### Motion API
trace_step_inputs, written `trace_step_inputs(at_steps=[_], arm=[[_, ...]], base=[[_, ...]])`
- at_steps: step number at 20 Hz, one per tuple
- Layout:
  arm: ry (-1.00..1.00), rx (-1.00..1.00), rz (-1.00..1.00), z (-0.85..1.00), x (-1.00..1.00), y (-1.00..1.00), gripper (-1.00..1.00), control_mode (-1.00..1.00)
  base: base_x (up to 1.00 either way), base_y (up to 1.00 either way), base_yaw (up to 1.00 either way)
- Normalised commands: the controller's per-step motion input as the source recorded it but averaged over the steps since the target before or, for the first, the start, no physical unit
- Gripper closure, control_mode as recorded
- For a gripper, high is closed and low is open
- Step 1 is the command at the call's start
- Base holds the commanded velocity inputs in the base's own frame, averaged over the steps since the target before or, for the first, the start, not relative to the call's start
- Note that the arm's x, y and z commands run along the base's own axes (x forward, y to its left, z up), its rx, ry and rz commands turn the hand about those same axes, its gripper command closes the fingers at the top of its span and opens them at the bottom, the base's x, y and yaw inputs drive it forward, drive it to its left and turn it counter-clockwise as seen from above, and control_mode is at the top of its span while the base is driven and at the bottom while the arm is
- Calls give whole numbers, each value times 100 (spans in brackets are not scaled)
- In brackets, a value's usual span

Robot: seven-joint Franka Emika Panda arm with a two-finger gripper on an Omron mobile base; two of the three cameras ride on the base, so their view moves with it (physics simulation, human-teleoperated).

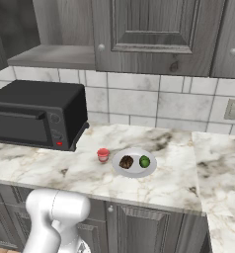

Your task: Pick the avocado and bread from the counter and place them on the plate. Then pick the jam from the cabinet and place it next to the plate. Lastly close the cabinet door.

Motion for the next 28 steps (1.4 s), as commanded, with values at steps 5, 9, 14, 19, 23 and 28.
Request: trace_step_inputs(at_steps=[5, 9, 14, 19, 23, 28], arm=[[0, 2, 0, -1, -15, 23, -100, -100], [0, 3, 0, -1, -13, 22, -100, -100], [0, 2, 0, -2, -10, 24, -100, -100], [0, 2, 0, -2, -11, 22, -100, -100], [0, 2, 0, 0, -8, 24, -100, -100], [0, 5, 0, 0, -6, 20, -100, -100]], base=[[0, 0, 0], [0, 0, 0], [0, 0, 0], [0, 0, 0], [0, 0, 0], [0, 0, 0]])
